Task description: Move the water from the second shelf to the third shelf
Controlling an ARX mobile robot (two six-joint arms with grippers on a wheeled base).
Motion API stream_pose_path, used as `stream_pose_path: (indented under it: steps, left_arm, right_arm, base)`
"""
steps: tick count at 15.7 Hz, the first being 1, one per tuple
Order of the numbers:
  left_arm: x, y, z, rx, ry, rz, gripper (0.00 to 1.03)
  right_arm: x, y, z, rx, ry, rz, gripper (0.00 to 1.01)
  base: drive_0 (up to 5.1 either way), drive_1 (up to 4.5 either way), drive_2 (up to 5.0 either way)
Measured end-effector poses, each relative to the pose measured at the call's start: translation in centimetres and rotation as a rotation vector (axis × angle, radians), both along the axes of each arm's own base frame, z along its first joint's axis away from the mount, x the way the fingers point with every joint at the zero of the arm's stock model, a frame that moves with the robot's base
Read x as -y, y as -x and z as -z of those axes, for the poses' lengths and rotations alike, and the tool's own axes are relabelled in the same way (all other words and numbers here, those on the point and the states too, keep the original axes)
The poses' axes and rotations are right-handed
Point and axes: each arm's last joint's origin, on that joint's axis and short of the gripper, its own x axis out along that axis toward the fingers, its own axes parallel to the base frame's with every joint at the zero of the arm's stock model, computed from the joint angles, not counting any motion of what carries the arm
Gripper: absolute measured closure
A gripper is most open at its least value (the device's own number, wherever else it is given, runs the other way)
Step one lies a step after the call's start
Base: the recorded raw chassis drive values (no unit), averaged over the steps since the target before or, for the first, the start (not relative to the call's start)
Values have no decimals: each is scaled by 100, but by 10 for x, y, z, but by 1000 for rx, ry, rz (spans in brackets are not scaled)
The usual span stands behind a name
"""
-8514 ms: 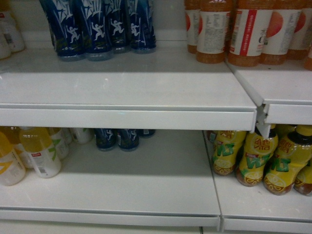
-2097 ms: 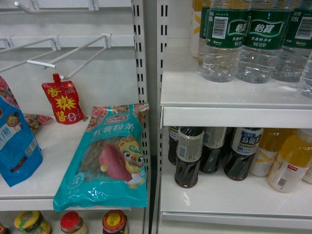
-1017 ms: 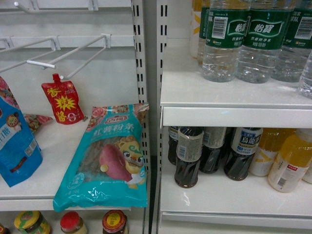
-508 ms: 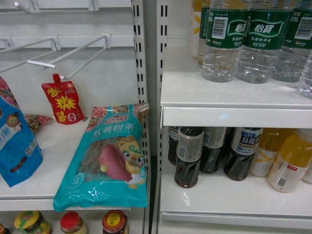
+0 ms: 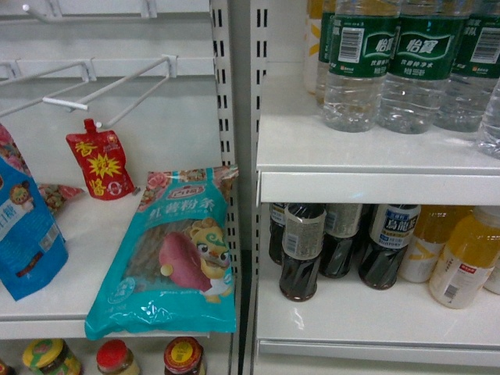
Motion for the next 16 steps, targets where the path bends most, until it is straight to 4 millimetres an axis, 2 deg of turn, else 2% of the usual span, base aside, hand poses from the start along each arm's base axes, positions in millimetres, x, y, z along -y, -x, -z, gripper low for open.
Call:
stream_pose_path:
  steps: [4,5,12,13,16]
  left_arm:
    - [0,0,0,0,0,1,5]
    - [0,0,0,0,0,0,5]
    - [0,0,0,0,0,0,5]
    - [0,0,0,0,0,0,5]
    - [0,0,0,0,0,0,5]
  right_arm:
    - [0,0,-1,8,0,0,99]
    - [0,0,-1,9,1,0,96]
    - [0,0,-1,9,1,0,7]
    - [0,0,-1,8,0,0,2]
    - [0,0,-1,9,0,0,3]
  base:
    - [0,0,0]
    - [0,0,0]
    - [0,0,0]
    - [0,0,0]
    - [0,0,0]
